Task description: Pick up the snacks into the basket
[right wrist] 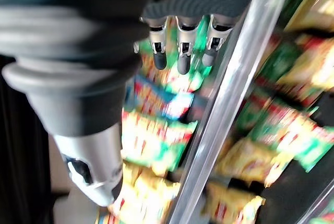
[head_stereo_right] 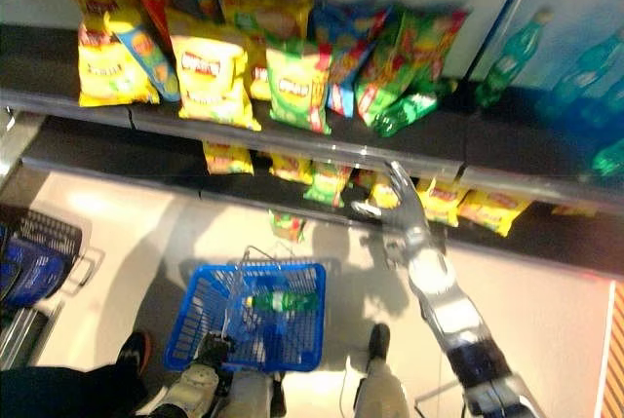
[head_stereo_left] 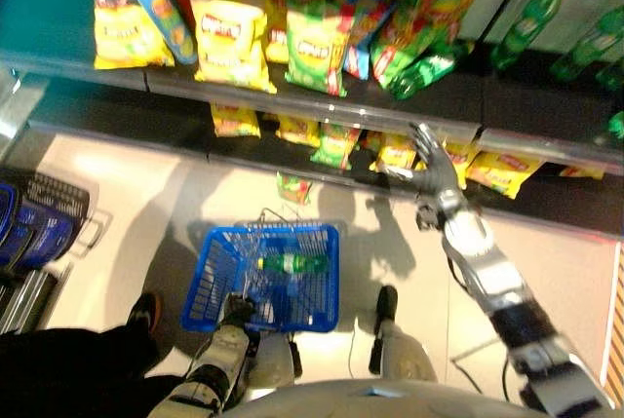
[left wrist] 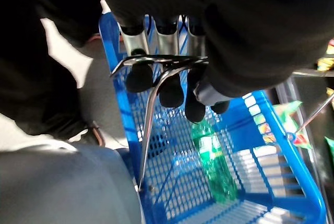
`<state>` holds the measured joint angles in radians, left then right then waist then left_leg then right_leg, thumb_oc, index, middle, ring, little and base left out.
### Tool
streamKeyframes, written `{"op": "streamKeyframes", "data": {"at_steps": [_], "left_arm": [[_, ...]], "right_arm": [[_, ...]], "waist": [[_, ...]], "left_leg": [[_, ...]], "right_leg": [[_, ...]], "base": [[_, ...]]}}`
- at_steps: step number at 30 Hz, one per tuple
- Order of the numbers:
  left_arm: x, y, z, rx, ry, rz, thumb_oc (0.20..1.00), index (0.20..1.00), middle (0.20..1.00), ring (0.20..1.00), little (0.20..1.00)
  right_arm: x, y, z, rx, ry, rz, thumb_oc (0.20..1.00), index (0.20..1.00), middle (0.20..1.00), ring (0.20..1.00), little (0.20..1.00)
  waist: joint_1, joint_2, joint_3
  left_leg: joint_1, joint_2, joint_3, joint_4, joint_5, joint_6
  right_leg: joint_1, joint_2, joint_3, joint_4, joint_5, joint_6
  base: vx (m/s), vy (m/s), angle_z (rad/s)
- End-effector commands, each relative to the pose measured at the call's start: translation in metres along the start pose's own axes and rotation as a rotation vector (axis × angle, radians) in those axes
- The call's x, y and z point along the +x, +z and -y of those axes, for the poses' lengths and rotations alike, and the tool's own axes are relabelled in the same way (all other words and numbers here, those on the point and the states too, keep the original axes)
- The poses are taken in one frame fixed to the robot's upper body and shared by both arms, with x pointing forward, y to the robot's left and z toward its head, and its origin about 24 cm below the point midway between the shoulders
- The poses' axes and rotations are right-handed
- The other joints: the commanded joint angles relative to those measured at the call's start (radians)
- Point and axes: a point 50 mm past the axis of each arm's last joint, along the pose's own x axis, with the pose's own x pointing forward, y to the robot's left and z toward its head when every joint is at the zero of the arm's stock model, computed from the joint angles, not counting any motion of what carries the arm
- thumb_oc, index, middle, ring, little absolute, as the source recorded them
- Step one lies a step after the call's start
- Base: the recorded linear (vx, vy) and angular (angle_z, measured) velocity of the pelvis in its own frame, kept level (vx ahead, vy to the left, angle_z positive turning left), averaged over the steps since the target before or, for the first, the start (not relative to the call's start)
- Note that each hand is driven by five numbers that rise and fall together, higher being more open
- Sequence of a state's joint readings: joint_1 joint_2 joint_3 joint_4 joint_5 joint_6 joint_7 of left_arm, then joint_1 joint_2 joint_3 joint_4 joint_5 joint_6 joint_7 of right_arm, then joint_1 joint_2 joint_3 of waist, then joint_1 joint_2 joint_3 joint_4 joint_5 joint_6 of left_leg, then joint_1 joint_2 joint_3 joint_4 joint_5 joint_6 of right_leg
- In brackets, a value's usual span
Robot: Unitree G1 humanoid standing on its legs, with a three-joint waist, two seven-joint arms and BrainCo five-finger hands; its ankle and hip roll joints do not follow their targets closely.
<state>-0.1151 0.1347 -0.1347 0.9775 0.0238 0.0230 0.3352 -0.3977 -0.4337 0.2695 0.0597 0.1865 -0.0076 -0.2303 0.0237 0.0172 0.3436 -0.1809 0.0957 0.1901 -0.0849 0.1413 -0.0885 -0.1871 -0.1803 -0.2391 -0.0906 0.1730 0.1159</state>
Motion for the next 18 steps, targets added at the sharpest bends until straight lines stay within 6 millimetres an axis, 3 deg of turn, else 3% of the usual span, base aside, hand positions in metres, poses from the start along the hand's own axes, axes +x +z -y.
{"op": "streamKeyframes", "data": {"at_steps": [1, 6, 14, 18], "left_arm": [[0.000, -0.017, -0.015, 0.028, 0.074, -0.045, 0.200, 0.200, 0.200, 0.200, 0.200], [-0.001, 0.002, -0.008, 0.001, 0.055, 0.039, 0.200, 0.200, 0.200, 0.200, 0.200], [-0.002, 0.035, -0.006, 0.025, 0.030, 0.198, 0.200, 0.200, 0.200, 0.200, 0.200], [-0.003, 0.048, -0.005, 0.024, 0.023, 0.247, 0.200, 0.200, 0.200, 0.200, 0.200]], "right_arm": [[0.021, 0.039, 0.003, -0.049, -0.027, 0.157, 1.000, 1.000, 1.000, 1.000, 1.000], [0.050, 0.059, -0.002, -0.065, -0.025, 0.188, 1.000, 1.000, 1.000, 1.000, 1.000], [0.093, 0.085, 0.019, -0.134, -0.105, 0.170, 1.000, 1.000, 1.000, 1.000, 1.000], [0.101, 0.093, 0.030, -0.140, -0.150, 0.172, 1.000, 1.000, 1.000, 1.000, 1.000]], "waist": [[0.018, -0.042, 0.013], [0.036, -0.051, 0.064], [0.068, -0.068, 0.131], [0.076, -0.077, 0.160]], "left_leg": [[-0.010, 0.030, 0.008, -0.002, -0.003, -0.017], [-0.053, 0.018, 0.010, -0.002, 0.004, -0.014], [-0.104, 0.005, 0.013, 0.010, 0.012, -0.005], [-0.126, 0.000, 0.011, 0.018, 0.013, -0.001]], "right_leg": [[-0.022, -0.003, 0.011, 0.027, -0.004, 0.035], [-0.068, -0.015, 0.015, 0.029, 0.014, 0.042], [-0.121, -0.032, 0.016, 0.046, 0.028, 0.052], [-0.136, -0.038, 0.012, 0.057, 0.029, 0.055]], "base": [[-0.02, 0.045, 0.00], [-0.03, 0.054, -0.01], [-0.02, 0.039, 0.00], [-0.02, 0.027, 0.01]]}}
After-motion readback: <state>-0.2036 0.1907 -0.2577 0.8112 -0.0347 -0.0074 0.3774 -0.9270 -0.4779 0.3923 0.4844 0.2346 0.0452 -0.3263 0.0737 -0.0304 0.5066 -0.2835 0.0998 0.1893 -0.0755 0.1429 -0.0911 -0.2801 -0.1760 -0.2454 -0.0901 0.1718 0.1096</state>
